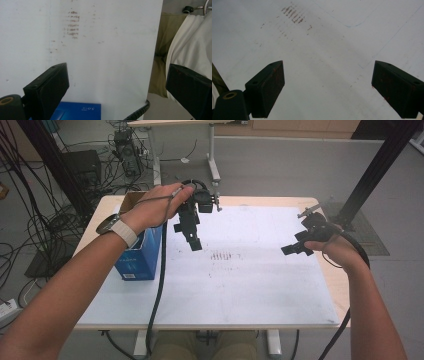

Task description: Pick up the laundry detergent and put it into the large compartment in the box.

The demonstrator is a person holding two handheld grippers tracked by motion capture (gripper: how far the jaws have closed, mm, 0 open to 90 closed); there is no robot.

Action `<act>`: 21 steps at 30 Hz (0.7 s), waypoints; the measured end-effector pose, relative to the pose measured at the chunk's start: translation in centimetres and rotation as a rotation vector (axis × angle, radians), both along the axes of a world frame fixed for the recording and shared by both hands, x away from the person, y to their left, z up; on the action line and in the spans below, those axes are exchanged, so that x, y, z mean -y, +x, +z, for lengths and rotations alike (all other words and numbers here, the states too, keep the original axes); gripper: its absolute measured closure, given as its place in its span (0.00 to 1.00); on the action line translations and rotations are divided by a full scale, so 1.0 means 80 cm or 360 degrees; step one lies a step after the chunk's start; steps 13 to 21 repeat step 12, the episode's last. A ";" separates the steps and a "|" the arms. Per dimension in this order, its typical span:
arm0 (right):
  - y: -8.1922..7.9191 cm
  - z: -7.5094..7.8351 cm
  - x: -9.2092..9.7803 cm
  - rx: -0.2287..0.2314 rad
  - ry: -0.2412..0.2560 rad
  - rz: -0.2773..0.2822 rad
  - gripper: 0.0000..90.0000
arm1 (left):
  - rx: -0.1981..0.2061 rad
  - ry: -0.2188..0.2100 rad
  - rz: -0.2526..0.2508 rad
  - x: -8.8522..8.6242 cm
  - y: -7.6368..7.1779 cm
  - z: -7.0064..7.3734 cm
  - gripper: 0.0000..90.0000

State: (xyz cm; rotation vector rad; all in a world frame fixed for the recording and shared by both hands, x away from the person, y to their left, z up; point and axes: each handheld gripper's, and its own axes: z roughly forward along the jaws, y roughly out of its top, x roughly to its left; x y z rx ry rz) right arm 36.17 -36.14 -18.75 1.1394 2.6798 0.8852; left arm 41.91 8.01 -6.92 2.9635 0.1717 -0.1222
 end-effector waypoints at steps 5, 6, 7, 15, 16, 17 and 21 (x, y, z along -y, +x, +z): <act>0.000 -0.001 0.000 0.0000 0.0004 0.0000 0.13 | 0.0001 0.0000 0.0001 0.001 0.000 -0.001 0.06; 0.000 -0.002 0.000 0.0000 0.0004 -0.0001 0.13 | 0.0000 -0.0002 0.0000 0.000 0.000 -0.001 0.06; 0.000 -0.002 0.000 -0.0001 0.0003 -0.0001 0.13 | 0.0000 -0.0004 -0.0001 0.000 0.000 0.000 0.06; -0.001 -0.002 0.002 0.0002 0.0003 -0.0002 0.12 | 0.0004 -0.0011 0.0008 -0.002 -0.001 0.000 0.06; -0.001 -0.002 0.002 0.0002 0.0003 -0.0002 0.12 | 0.0004 -0.0011 0.0008 -0.002 -0.001 0.000 0.06; -0.001 -0.002 0.002 0.0002 0.0003 -0.0002 0.12 | 0.0004 -0.0011 0.0008 -0.002 -0.001 0.000 0.06; -0.001 -0.002 0.002 0.0002 0.0003 -0.0002 0.12 | 0.0004 -0.0011 0.0008 -0.002 -0.001 0.000 0.06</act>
